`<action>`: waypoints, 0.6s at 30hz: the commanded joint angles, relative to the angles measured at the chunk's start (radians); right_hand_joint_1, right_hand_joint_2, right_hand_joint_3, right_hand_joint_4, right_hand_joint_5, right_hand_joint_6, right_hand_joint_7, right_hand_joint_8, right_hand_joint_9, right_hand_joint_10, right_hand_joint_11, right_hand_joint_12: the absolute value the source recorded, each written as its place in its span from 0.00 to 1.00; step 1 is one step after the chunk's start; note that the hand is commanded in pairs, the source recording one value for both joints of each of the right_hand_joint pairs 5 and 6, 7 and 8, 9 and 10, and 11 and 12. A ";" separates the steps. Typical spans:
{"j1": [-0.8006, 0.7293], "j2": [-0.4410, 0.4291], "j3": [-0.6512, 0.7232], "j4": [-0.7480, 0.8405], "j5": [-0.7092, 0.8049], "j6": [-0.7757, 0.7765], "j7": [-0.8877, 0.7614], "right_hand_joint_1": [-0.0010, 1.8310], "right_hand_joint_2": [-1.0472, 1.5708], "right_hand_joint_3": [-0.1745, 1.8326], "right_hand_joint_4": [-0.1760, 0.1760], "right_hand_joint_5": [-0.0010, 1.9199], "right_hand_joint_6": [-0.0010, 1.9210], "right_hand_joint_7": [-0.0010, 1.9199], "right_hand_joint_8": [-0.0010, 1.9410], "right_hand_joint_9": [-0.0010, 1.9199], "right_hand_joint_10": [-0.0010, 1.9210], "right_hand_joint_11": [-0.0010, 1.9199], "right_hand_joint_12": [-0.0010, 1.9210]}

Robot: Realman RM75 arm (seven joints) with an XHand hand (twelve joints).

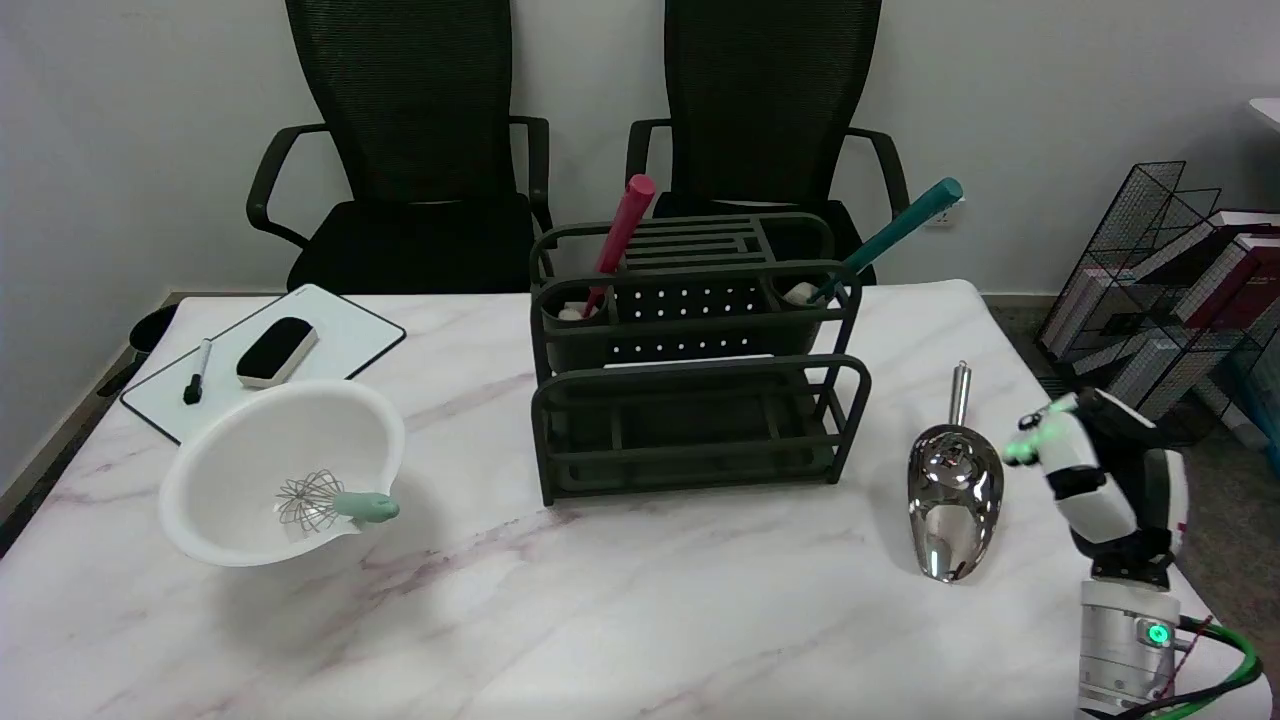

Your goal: Pick up the pink sponge bottle brush.

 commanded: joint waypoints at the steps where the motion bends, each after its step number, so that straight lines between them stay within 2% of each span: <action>1: 0.116 0.011 -0.033 0.056 -0.349 -0.165 0.254 0.54 0.60 0.63 0.50 0.44 0.44 0.53 0.52 0.47 0.47 0.45 0.45; 6: 0.137 0.013 0.026 0.236 -0.469 -0.379 0.243 0.54 0.58 0.63 0.50 0.39 0.39 0.42 0.42 0.39 0.39 0.37 0.37; 13: 0.149 0.013 0.180 0.445 -0.645 -0.630 0.246 0.56 0.56 0.62 0.50 0.34 0.34 0.39 0.39 0.37 0.37 0.34 0.34; 18: 0.159 0.013 0.209 0.563 -0.659 -0.742 0.243 0.56 0.55 0.62 0.50 0.31 0.31 0.38 0.38 0.37 0.37 0.33 0.33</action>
